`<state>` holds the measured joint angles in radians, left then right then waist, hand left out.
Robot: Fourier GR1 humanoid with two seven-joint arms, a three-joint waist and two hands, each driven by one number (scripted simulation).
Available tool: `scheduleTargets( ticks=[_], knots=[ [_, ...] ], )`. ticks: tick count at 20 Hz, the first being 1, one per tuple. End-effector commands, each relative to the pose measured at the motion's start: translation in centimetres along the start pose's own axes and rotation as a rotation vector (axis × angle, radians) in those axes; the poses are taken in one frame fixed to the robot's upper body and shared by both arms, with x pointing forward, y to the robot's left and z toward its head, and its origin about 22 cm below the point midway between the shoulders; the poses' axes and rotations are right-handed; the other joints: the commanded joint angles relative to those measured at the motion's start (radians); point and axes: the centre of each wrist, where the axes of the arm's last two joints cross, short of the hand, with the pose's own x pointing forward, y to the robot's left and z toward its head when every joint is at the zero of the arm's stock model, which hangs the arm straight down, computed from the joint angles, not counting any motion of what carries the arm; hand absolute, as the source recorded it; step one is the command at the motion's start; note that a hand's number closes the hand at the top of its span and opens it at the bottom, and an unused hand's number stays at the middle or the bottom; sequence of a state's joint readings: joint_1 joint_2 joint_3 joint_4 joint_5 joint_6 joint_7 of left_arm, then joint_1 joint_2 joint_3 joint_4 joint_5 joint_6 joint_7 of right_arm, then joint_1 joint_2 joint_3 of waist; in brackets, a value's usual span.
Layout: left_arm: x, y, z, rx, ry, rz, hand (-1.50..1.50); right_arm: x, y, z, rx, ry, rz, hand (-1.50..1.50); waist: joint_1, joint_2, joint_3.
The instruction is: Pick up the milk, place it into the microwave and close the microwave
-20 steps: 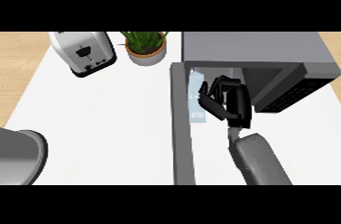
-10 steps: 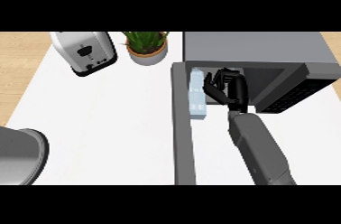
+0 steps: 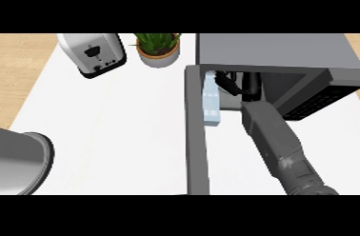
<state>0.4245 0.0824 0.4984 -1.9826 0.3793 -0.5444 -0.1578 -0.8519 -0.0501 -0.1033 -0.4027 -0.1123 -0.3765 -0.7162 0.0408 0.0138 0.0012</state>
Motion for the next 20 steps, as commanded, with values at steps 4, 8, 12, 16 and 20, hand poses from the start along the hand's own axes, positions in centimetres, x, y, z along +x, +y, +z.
scheduleTargets(
  ticks=[4, 8, 12, 16, 20],
  knots=[
    [-0.7, 1.0, -0.4, 0.0, -0.015, 0.011, -1.5, -0.3, -1.0, -1.1, -0.004, -0.08, 0.187, 1.5, 0.017, 0.009, 0.0],
    [0.3, 0.3, 0.0, -0.019, -0.004, 0.008, -1.5, 1.2, -0.2, -2.7, -0.039, -0.159, 0.402, 1.5, 0.048, 0.013, 0.0],
    [-0.5, 1.0, -1.0, -0.033, 0.01, 0.007, -1.5, 1.8, 0.3, -3.2, -0.047, -0.167, 0.501, 1.5, 0.038, 0.017, 0.0],
    [-1.0, 0.7, -1.5, -0.036, -0.026, 0.008, -1.5, 1.8, -0.1, -3.5, -0.164, -0.113, 0.547, 1.5, 0.048, 0.024, 0.0],
    [-0.4, 1.0, -1.7, -0.036, -0.026, 0.004, -1.5, 1.5, -2.6, -4.0, -0.203, -0.096, 0.534, 1.5, 0.05, 0.027, 0.002]
  ],
)
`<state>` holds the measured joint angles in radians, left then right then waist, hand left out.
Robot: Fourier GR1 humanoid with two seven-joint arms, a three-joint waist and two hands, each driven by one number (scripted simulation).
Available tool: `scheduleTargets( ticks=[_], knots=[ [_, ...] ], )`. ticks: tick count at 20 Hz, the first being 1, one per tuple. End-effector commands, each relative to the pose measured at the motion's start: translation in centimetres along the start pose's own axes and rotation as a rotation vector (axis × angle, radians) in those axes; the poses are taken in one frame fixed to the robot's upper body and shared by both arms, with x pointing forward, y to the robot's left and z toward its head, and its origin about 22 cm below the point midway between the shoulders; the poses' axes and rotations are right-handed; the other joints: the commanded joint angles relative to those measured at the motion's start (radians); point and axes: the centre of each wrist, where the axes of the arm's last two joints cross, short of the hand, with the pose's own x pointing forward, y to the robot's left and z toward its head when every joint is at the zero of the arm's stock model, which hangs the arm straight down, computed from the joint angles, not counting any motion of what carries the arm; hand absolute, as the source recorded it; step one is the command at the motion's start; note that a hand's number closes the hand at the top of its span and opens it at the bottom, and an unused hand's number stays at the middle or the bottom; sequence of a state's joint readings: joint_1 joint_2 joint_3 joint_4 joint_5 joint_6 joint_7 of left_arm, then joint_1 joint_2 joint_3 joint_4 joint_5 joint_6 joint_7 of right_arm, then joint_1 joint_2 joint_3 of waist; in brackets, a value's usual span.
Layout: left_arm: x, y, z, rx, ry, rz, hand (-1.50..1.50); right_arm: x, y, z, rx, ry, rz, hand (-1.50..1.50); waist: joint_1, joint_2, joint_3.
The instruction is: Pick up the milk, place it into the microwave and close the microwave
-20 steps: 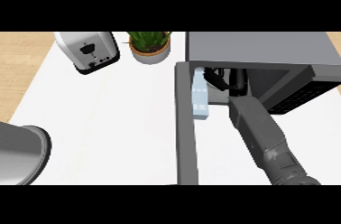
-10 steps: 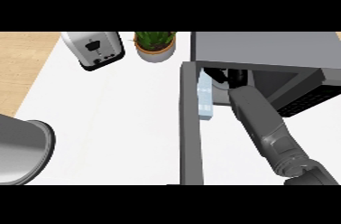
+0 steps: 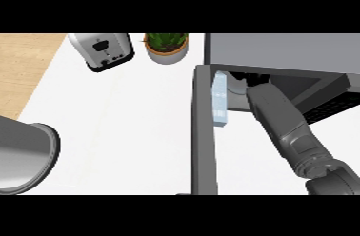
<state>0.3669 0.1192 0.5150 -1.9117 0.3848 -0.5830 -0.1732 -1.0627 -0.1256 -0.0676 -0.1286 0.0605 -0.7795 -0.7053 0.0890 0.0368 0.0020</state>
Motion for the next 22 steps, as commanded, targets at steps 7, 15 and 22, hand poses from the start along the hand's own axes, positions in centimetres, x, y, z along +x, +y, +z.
scheduleTargets(
  ticks=[7, 15, 22],
  knots=[
    [-1.3, -0.7, -0.9, -0.032, 0.004, 0.02, -1.5, -2.6, -3.7, -1.4, -0.101, 0.054, 0.078, 1.5, 0.018, 0.016, 0.002],
    [-1.2, -0.8, -1.5, -0.025, 0.014, 0.017, -1.5, -5.0, -4.6, 0.3, -0.107, 0.132, 0.154, 1.5, 0.031, 0.019, 0.003],
    [-1.9, -1.0, -2.6, -0.036, 0.021, 0.013, -1.5, -4.7, -3.8, 0.8, -0.026, 0.073, 0.196, -1.5, 0.046, 0.027, 0.004]
  ],
)
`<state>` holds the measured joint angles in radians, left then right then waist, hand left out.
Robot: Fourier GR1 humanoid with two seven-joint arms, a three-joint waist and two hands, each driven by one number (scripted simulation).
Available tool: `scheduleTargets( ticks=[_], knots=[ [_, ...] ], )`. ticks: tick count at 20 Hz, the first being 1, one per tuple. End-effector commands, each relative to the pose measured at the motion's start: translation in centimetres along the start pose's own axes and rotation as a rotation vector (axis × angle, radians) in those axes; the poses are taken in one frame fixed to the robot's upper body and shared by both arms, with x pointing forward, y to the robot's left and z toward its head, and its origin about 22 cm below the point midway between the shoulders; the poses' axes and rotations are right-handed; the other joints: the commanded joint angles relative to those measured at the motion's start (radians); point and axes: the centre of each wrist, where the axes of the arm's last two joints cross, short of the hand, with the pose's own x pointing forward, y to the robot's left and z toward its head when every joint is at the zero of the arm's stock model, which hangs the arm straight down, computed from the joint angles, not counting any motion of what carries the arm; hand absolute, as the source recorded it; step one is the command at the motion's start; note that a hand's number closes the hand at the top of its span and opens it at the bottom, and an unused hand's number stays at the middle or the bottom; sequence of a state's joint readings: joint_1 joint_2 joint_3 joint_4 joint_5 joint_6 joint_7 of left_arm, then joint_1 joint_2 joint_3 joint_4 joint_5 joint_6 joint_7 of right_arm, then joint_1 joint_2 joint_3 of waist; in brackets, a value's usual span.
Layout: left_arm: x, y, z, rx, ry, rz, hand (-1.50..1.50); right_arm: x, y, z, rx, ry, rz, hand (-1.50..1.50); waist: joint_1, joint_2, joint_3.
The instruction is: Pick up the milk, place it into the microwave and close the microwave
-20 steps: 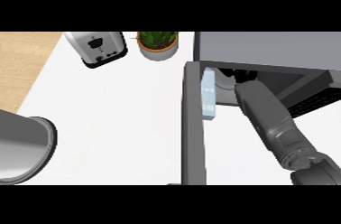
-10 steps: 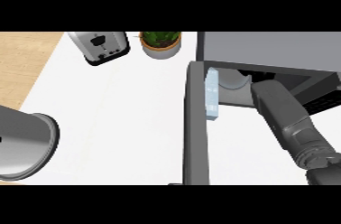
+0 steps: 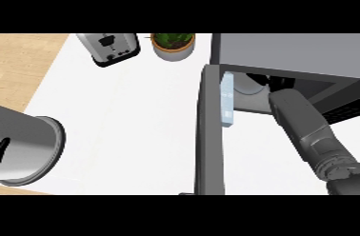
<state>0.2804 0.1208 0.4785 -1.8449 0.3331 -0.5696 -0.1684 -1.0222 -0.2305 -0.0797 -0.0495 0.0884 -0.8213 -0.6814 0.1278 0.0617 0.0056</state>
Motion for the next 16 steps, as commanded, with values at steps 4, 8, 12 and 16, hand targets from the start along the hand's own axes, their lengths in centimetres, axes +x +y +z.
scheduleTargets(
  ticks=[4, 8, 12, 16],
  knots=[
    [-0.6, -0.5, -0.3, -0.022, 0.015, 0.005, -1.5, 0.4, 0.6, 0.4, -0.013, -0.033, 0.056, -1.5, 0.019, 0.005, 0.001],
    [-0.7, 0.3, -0.5, -0.012, 0.009, 0.0, -1.5, 1.0, 0.9, 0.2, -0.037, -0.062, 0.052, -1.5, 0.02, 0.007, 0.001],
    [-0.9, 0.6, -1.0, -0.017, 0.001, 0.005, -1.5, 1.9, 1.5, 0.3, -0.004, -0.098, 0.052, -1.5, 0.011, 0.0, -0.001],
    [-0.8, -0.2, -1.8, -0.014, -0.004, -0.004, -1.5, 2.4, 2.4, 1.1, 0.017, -0.076, 0.037, -1.5, 0.009, 0.003, 0.0]
  ],
)
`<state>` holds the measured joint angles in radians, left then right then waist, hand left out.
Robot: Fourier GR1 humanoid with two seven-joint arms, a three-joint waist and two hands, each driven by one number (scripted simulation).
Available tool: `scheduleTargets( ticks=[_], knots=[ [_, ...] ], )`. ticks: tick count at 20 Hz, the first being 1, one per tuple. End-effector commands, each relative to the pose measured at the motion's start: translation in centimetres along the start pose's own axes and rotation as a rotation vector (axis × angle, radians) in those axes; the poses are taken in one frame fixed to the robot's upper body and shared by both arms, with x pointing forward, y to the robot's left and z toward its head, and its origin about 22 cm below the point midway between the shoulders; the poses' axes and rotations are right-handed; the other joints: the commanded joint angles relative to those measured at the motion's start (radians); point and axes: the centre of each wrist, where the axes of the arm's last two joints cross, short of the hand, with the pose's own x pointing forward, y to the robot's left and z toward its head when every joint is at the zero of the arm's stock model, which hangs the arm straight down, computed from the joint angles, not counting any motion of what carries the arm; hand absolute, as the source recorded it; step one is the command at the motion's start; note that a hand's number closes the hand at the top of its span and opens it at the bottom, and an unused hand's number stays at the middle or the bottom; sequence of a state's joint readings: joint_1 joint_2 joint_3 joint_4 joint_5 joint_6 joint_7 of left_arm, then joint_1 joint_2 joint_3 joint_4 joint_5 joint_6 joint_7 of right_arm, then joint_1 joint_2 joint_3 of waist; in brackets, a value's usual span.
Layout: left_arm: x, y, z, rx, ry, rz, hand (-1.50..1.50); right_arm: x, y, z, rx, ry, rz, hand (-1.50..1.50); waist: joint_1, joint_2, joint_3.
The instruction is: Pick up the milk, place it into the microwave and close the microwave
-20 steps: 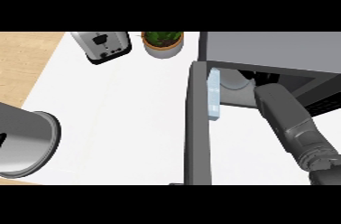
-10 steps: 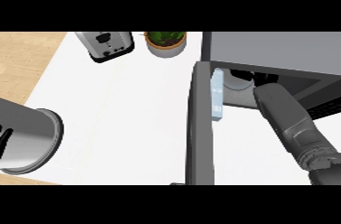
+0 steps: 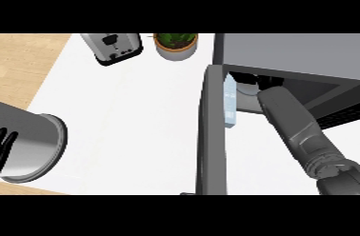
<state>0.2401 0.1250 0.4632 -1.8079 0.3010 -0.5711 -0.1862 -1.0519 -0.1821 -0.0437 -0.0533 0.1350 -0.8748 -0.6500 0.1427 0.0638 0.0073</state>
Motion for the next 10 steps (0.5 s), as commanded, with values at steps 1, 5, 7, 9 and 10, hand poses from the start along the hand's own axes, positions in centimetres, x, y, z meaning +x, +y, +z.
scheduleTargets(
  ticks=[1, 5, 7, 9, 10],
  knots=[
    [-0.8, 0.5, -0.2, 0.0, 0.031, 0.011, -1.5, 0.5, -0.2, -0.7, 0.012, -0.017, -0.011, -1.5, -0.012, -0.003, -0.003],
    [-0.7, 0.4, 0.2, 0.003, 0.002, -0.005, -1.5, 0.0, 0.2, 0.3, 0.027, -0.033, -0.007, -1.5, -0.014, -0.008, -0.003],
    [-0.3, 0.4, -0.2, 0.0, 0.017, 0.001, -1.5, 0.8, 1.1, 0.8, 0.029, -0.016, -0.004, -1.5, -0.013, -0.01, -0.003],
    [-0.5, 0.3, -0.4, -0.005, 0.006, -0.007, -1.5, 0.8, 0.9, 0.5, 0.034, -0.016, -0.014, -1.5, -0.016, -0.008, -0.003],
    [-1.0, 0.7, -0.1, 0.012, 0.01, 0.004, -1.5, 0.9, 1.6, 1.4, 0.057, -0.013, -0.019, -1.5, -0.027, -0.015, -0.004]
  ],
)
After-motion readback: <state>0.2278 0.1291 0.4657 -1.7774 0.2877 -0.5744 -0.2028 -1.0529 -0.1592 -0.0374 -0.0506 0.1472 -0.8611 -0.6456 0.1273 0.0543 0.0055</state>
